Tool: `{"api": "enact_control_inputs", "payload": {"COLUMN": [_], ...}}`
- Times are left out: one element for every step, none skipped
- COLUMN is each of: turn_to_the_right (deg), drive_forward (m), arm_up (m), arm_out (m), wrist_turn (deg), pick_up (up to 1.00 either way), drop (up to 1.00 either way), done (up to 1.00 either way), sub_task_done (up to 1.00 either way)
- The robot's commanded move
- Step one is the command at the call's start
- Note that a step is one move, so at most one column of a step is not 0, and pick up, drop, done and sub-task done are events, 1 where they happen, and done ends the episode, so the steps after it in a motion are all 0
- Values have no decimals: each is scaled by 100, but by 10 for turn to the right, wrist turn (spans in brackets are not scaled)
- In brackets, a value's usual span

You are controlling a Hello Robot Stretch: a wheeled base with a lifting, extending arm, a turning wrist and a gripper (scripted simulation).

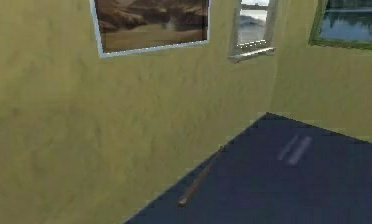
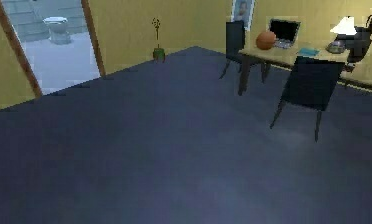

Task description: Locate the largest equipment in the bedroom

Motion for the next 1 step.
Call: {"api": "enact_control_inputs", "payload": {"turn_to_the_right": [0], "drive_forward": [35], "arm_up": [0], "arm_out": [0], "wrist_turn": [0], "pick_up": [0], "drop": [0], "done": [0], "sub_task_done": [0]}}
